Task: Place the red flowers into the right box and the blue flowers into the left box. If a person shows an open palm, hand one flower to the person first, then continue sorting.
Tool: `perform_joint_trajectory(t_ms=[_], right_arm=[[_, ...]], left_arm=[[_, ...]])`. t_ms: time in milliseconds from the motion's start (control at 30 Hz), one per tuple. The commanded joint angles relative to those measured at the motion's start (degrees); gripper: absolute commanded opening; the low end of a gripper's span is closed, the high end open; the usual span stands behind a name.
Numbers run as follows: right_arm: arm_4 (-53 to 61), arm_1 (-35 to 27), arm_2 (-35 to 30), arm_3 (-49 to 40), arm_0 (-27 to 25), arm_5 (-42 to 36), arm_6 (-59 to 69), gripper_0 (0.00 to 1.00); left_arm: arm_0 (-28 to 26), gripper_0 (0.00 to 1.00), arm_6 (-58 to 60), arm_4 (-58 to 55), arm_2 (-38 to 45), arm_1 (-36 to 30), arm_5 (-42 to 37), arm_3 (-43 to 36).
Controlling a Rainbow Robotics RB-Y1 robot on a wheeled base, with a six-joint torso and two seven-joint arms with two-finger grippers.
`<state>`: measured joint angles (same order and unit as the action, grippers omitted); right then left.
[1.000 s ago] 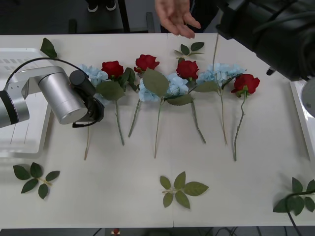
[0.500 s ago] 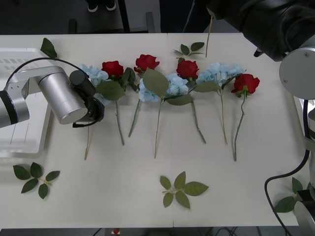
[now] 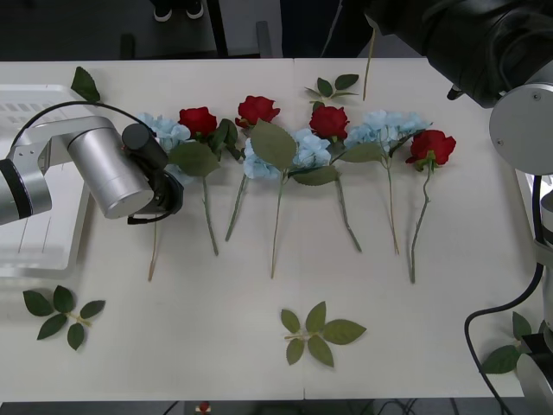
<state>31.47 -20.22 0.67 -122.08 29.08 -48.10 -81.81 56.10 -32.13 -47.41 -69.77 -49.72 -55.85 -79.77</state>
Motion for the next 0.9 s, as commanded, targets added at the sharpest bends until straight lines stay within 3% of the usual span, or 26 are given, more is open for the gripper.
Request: perform_joint_trajectory(t_ms=[33, 67, 200, 233, 300, 367, 433, 533, 700, 733, 900], right_arm=[[-0.27, -0.61, -0.15, -1.31, 0.54, 0.38, 1.83, 0.00], [-0.53, -0.61, -0.15, -1.31, 0.54, 0.38, 1.83, 0.16], [-0.80, -0.61, -0.15, -1.31, 0.45, 0.38, 1.57, 0.54], [-0.80, -0.61, -0.15, -1.31, 0.54, 0.38, 1.48, 0.58], [-0.71, -0.61, -0.15, -1.31, 0.45, 0.38, 1.48, 0.80], [-0.62, -0.61, -0.15, -1.31, 0.54, 0.38, 1.83, 0.92], [-0.53, -0.61, -0.15, -1.31, 0.45, 0.38, 1.75, 0.99], [-0.27, -0.70, -0.50, -2.63, 0.28, -2.17, 2.01, 1.00], [1.58, -1.14, -4.63, -11.86, -1.39, -17.29, 2.54, 1.00], [1.58, -1.14, -4.63, -11.86, -1.39, -17.29, 2.54, 1.00], [9.93, -2.55, -13.07, -19.51, -5.70, -32.85, 2.98, 1.00]], left_arm=[[0.24, 0.00, 0.31, 0.39, 0.25, -0.46, 0.48, -1.00], [0.24, 0.00, 0.31, 0.39, 0.25, -0.46, 0.48, -1.00], [0.15, 0.00, 0.22, 0.39, 0.25, -0.46, 0.48, -1.00], [0.24, 0.00, 0.22, 0.39, 0.25, -0.46, 0.48, -1.00], [0.24, 0.00, 0.22, 0.39, 0.25, -0.46, 0.48, -1.00], [0.15, 0.00, 0.22, 0.48, 0.25, -0.46, 0.48, -1.00], [0.24, 0.00, 0.13, 0.48, 0.25, -0.46, 0.48, -1.00], [0.24, 0.00, 0.13, 0.39, 0.25, -0.46, 0.48, -1.00], [0.15, 0.00, 0.05, 0.48, 0.25, -0.46, 0.48, -1.00], [0.15, 0.00, 0.05, 0.48, 0.25, -0.46, 0.48, -1.00], [0.24, 0.00, -0.04, 0.48, 0.25, -0.46, 0.48, -1.00]])
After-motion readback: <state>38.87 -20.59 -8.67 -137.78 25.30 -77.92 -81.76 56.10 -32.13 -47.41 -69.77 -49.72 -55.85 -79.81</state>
